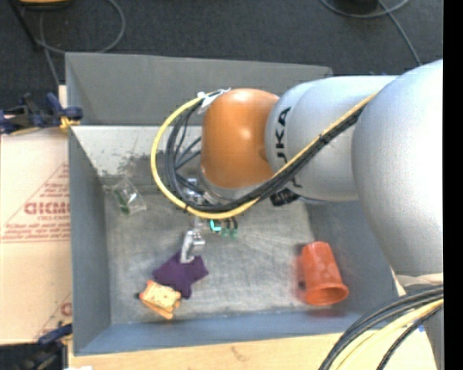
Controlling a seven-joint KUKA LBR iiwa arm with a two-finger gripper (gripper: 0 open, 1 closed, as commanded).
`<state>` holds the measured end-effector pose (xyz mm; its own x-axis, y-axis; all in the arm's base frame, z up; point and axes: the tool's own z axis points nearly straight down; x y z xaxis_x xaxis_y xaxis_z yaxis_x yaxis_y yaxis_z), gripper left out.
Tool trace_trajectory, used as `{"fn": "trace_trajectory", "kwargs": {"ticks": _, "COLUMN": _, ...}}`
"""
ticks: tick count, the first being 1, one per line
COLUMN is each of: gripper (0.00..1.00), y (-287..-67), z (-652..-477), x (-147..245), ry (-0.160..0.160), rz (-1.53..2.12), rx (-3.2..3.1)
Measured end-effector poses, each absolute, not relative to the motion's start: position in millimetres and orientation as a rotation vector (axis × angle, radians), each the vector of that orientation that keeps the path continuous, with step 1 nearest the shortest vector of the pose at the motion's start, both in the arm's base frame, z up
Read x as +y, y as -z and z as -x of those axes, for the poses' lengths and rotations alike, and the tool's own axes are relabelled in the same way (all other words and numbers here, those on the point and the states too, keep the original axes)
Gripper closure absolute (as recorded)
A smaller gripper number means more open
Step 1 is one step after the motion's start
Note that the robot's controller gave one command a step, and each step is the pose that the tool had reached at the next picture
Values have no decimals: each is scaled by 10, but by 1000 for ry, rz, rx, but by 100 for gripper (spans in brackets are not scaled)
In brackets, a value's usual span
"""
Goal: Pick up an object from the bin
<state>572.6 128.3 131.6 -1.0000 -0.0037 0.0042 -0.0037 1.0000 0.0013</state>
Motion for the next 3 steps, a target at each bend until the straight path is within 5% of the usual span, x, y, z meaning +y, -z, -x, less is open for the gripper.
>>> {"fn": "trace_trajectory", "kwargs": {"ticks": 1, "gripper": 0, "y": -1357, "z": -5747, "x": 1279, "ry": 4, "rz": -2, "rx": -3145}}
{"fn": "trace_trajectory", "kwargs": {"ticks": 2, "gripper": 0, "y": -979, "z": -5409, "x": 1259, "ry": 1, "rz": -76, "rx": -3148}}
{"fn": "trace_trajectory", "kwargs": {"ticks": 3, "gripper": 100, "y": -825, "z": -5470, "x": 1256, "ry": 9, "rz": -145, "rx": -3130}}
